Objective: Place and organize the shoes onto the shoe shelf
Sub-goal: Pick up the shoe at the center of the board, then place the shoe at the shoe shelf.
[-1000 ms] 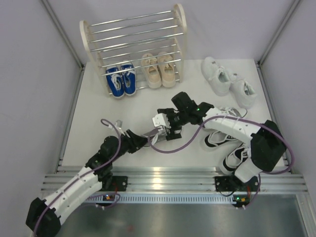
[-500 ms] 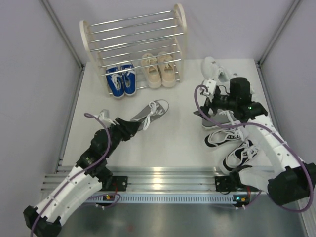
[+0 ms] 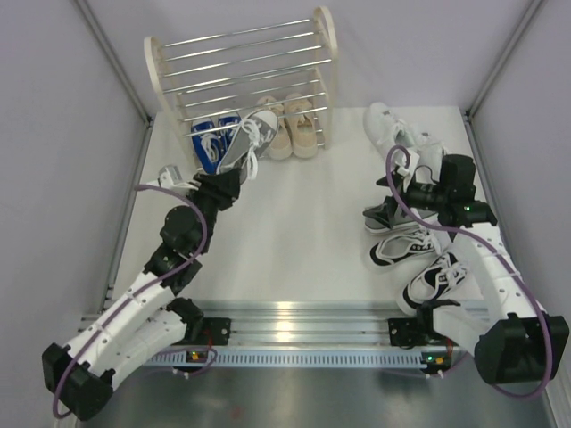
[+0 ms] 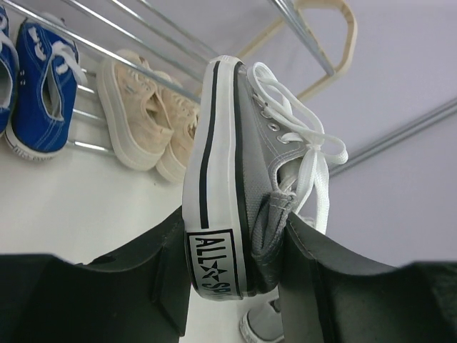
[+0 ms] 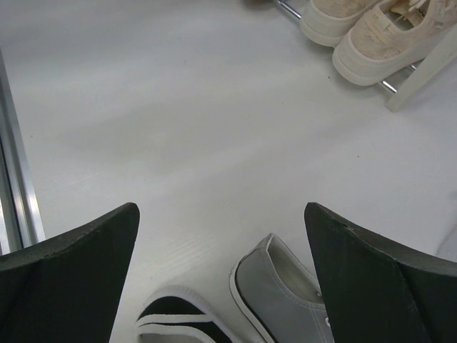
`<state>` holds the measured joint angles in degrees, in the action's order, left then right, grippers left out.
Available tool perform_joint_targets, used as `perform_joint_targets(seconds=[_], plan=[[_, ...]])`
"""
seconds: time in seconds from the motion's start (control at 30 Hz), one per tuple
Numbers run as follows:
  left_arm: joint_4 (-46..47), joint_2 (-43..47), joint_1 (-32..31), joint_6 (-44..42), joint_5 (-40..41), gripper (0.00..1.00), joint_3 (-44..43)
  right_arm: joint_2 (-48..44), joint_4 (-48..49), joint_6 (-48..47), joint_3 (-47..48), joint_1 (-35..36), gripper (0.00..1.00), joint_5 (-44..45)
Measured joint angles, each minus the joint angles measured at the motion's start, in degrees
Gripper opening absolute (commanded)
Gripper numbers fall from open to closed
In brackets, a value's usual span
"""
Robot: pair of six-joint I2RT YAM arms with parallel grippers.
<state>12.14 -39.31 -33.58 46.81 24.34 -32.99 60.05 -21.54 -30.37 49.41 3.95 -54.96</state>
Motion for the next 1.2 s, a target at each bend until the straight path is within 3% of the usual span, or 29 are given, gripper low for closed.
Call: perform_joint_targets(seconds=[0.1,0.3,0.47,0.93,1.2], plan=[[5.84,-4.5,2.38,-0.44,0.59,0.0,-0.79,-0.04,0.17,0.07,-0.24,0.0,0.99,-0.37],[16.63,-16.57,15.32,5.11,-3.52,0.0,-2.73,-0.48,0.17,-0.09,-1.01,0.0,0.99,-0.31],[21.99,-25.79,22.32,9.53,-5.49,0.0,-5.99,-0.66,0.13,-0.48,-1.05,0.0,1.0,-0.15],[42.45,-48.81,24.17,17.16,1.16,0.0,-9.99,-0.76,0.15,-1.09,-1.53,-0.02,0.99,0.42],[46.16,-51.23,24.33,16.94,7.5,0.0,-10.27,-0.79,0.31,-1.18,-1.9,-0.11,1.0,0.46]])
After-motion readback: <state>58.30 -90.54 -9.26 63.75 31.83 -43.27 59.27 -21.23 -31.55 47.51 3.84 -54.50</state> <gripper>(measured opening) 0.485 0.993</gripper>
